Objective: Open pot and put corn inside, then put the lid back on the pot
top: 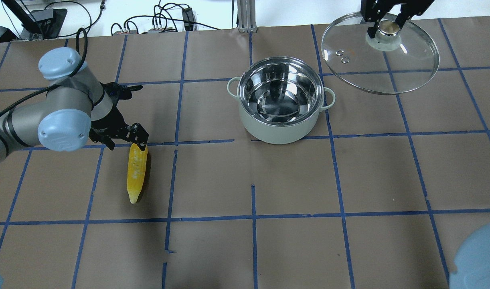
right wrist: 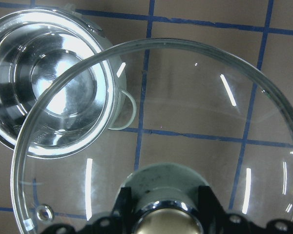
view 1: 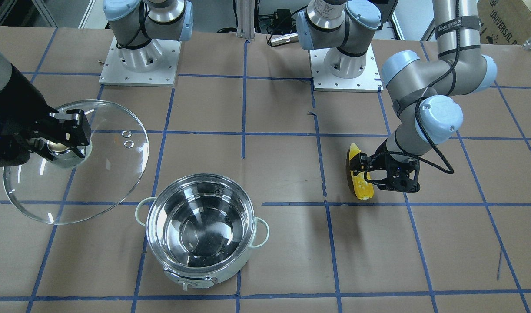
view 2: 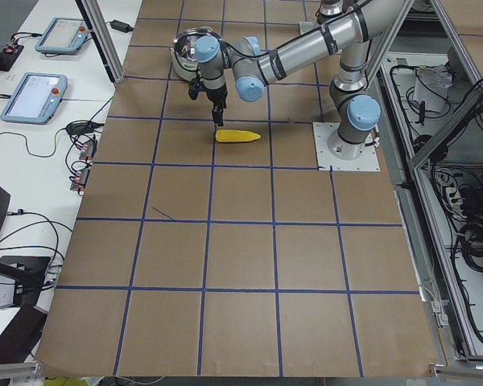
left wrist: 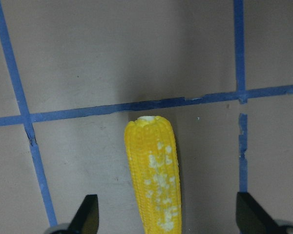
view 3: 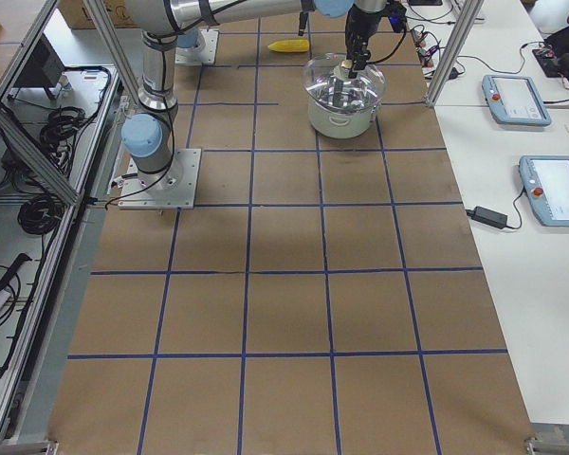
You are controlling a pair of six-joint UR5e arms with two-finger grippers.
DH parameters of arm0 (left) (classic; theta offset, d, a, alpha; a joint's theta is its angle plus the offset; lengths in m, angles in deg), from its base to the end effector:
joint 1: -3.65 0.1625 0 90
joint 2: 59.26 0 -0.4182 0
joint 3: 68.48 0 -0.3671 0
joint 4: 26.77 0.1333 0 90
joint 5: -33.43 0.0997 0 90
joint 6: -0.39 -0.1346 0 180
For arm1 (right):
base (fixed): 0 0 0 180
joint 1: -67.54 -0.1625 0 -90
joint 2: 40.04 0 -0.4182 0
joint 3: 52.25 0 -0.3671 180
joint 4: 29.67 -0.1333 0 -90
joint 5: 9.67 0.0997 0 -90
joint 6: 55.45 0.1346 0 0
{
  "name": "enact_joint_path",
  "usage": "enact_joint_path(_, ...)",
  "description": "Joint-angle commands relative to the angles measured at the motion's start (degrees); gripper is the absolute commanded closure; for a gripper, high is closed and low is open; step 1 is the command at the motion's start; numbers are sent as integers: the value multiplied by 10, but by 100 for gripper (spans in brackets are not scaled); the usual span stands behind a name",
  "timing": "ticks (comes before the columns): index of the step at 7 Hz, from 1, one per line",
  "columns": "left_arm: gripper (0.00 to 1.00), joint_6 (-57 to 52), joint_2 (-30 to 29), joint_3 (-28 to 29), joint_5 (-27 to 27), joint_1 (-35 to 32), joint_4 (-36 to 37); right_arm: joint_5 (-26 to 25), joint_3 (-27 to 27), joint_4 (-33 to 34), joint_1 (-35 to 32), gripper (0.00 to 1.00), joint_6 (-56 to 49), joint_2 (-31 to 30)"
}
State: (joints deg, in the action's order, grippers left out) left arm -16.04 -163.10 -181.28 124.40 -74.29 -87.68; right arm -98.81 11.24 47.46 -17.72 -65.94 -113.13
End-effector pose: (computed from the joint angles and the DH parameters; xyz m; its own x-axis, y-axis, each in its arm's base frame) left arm -0.0287 -0.4926 0.2030 -0.9969 0.0759 0.0211 0.0780 0.9883 0.1308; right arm 0.0873 -0.5847 0.4838 -0.9948 -0.0991 -0.0251 -0.1003 0.9935 0.0534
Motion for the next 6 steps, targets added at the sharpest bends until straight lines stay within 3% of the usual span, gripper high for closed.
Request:
enact_joint_path(1,0,3,-38,-35,-3,4,49,3,75,31,52,92,-28,-42)
enact_joint_path(2,5,3,-50,-35,0,4,50,3,123,66,61,92,-30,-60)
enact_joint_path(3,47,3,-50,-30,0,3,50,2,192,135,61,92,-30,-81)
enact_joint_path(4,83,1,-48,-31,0,2,49,1,241,190,62,91,-29,-95)
enact_joint_path(5,95,1,-42,-29,1,2,49,-2,248,196,64,91,-30,-96)
enact_joint_path(6,96,3,-37,-22,-1,-6,45,-2,248,197,64,91,-30,-96)
